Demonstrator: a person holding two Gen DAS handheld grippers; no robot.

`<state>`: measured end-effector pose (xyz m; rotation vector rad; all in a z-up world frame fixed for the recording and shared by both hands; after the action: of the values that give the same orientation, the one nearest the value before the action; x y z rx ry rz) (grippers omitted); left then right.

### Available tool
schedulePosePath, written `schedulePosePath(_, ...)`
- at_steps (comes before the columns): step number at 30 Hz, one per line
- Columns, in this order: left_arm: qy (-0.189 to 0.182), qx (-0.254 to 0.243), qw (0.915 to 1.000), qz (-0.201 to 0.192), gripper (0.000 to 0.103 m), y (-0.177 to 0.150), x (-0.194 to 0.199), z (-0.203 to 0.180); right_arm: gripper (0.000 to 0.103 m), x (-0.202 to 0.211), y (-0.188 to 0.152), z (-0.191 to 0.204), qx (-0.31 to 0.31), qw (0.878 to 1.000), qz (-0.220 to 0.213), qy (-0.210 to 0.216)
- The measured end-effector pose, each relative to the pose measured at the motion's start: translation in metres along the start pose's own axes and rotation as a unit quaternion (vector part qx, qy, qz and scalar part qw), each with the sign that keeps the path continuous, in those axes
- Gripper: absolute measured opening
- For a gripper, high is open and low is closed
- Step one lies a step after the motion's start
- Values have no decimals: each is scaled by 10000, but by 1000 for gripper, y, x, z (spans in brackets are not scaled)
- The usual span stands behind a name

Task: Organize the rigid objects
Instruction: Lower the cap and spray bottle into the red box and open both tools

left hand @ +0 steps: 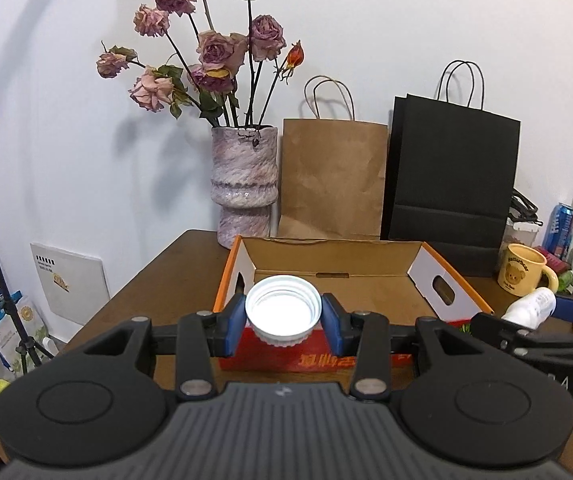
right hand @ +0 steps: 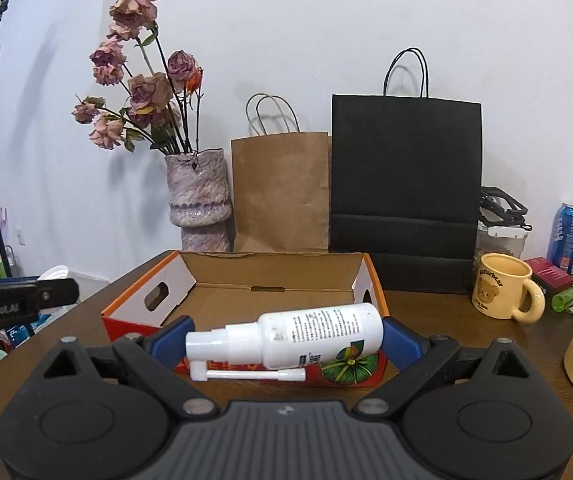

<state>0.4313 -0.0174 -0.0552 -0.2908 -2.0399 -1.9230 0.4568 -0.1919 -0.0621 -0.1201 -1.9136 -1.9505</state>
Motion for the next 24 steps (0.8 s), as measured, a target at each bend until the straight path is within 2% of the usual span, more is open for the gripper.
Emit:
schedulePosePath(8, 119, 173, 9998, 54, 41, 13, -37, -11, 98, -25, 5, 1, 72, 9999, 73, -79)
schedulePosePath(24, 450, 161, 9986, 242, 41, 25, -106, -13, 98, -91, 29, -7, 155, 9996, 183, -155)
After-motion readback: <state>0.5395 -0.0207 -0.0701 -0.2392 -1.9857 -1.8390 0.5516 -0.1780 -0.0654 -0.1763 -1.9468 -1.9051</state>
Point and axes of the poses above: each gripper's, at about its wrist camera, not at the fingertips, and x roughly against the way its jaws point, z to its left, y to its top, the point moved 9 cm from there along -x, roughly the way its jaws point, and after that the axes turned 1 degree about -z, right-handed, at the moved point
